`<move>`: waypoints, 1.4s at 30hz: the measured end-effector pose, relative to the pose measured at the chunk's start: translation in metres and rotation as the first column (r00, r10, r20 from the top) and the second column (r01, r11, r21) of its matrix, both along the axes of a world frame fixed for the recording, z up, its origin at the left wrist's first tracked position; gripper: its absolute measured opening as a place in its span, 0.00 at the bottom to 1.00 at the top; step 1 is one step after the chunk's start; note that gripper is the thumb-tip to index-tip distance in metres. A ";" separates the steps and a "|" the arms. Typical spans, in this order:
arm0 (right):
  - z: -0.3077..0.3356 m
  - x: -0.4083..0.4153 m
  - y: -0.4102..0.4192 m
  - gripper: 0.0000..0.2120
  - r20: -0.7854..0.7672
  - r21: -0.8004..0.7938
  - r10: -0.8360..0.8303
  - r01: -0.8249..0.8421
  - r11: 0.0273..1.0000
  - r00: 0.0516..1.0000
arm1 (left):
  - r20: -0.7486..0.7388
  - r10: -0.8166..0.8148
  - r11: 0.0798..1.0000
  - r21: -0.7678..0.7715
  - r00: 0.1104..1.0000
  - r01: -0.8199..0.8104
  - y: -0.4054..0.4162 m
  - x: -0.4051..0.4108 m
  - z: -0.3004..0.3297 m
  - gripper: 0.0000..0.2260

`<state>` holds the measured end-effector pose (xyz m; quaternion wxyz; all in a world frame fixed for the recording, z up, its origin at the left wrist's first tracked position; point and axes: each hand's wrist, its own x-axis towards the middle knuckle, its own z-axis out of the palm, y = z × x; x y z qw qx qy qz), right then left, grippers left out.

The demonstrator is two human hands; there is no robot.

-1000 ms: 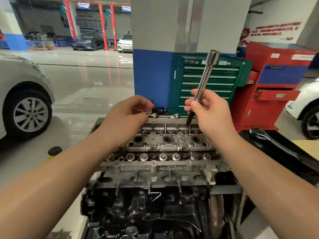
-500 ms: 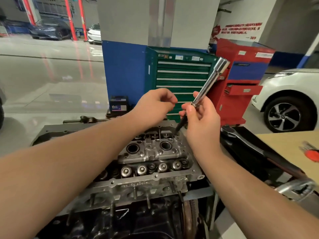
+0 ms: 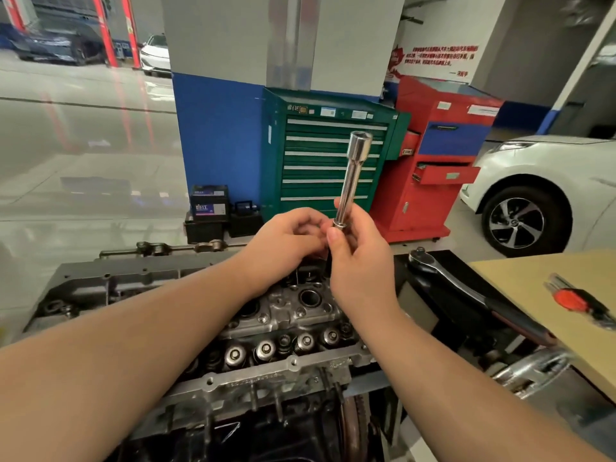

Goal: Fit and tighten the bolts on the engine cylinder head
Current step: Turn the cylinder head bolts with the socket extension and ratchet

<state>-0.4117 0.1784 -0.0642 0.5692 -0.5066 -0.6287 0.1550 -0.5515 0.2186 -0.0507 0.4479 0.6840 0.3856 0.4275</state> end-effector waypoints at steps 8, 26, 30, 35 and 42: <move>0.002 -0.005 -0.004 0.16 -0.035 -0.035 -0.037 0.036 0.999 0.999 | -0.019 -0.012 1.000 -0.017 1.000 0.012 -0.001 -0.002 -0.004 0.11; 0.005 -0.009 -0.004 0.12 -0.046 -0.040 -0.133 0.131 0.991 0.990 | -0.396 0.003 0.959 0.261 0.918 0.110 0.011 0.003 0.003 0.06; 0.004 -0.008 -0.004 0.18 -0.045 -0.010 -0.158 0.157 0.987 0.986 | -0.350 0.053 0.942 0.327 0.935 0.069 0.006 0.007 -0.004 0.10; 0.002 -0.005 -0.002 0.12 -0.125 0.027 -0.172 0.176 0.984 0.977 | -0.232 0.196 0.915 0.392 0.953 -0.093 0.005 0.004 -0.005 0.09; 0.003 -0.005 -0.002 0.11 -0.108 0.019 -0.121 0.124 0.992 0.987 | -0.153 0.070 0.963 0.270 0.986 -0.027 0.001 0.005 -0.008 0.06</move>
